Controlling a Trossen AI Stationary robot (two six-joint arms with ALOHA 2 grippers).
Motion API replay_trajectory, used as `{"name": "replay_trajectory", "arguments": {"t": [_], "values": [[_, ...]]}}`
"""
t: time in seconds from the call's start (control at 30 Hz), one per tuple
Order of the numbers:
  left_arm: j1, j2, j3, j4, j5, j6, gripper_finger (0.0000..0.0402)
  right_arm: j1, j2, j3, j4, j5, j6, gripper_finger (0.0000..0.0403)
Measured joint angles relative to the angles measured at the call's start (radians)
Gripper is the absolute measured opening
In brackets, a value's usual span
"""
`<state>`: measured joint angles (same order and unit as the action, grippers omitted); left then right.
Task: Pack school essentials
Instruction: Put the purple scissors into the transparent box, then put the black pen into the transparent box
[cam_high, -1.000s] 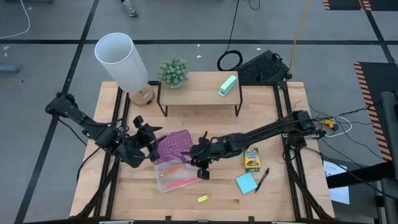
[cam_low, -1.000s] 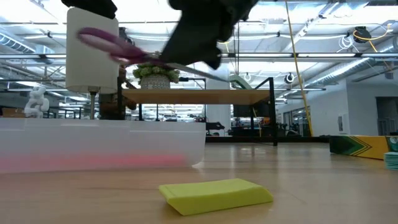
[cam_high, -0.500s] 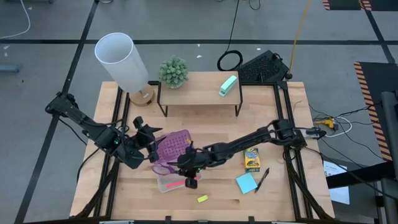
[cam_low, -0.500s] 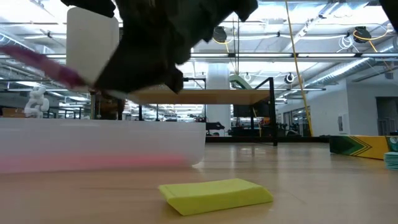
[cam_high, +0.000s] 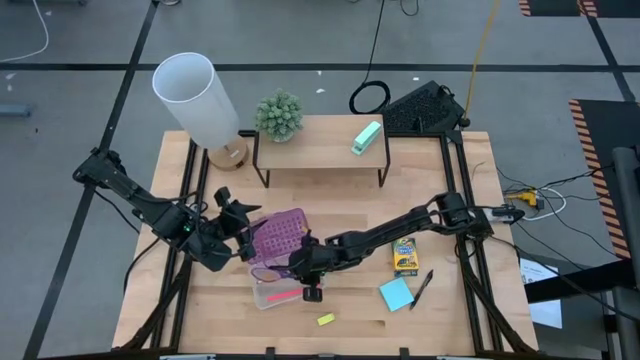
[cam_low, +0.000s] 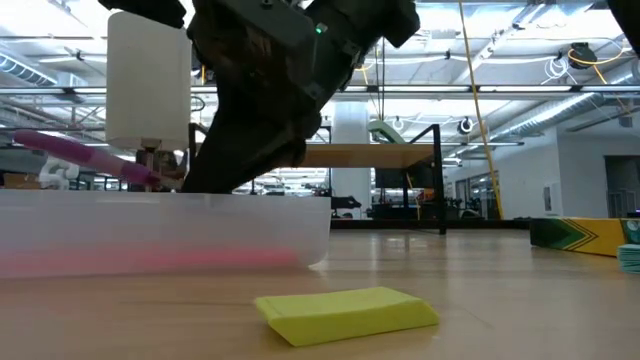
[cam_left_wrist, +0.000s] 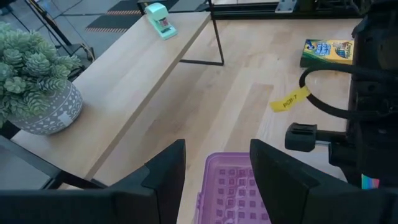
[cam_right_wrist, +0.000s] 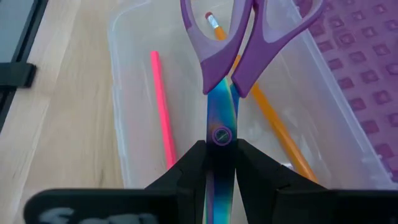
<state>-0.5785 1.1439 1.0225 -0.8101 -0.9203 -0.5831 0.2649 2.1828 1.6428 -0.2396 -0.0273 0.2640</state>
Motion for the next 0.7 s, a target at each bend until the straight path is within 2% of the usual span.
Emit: {"name": "replay_trajectory", "arguments": {"t": [0.17,0.5,0.7], "values": [[0.000,0.000,0.000,0.000,0.000,-0.002,0.0184,0.001,0.001,0.000,0.004,0.000,-0.020,0.0080],[0.000,0.000,0.000,0.001,0.000,-0.002,0.0184,0.005,0.001,0.000,0.004,0.000,-0.049,0.0179],[0.000,0.000,0.000,0.001,0.003,-0.002,0.0184,0.008,-0.071,0.000,-0.036,0.001,-0.094,0.0205]]}}
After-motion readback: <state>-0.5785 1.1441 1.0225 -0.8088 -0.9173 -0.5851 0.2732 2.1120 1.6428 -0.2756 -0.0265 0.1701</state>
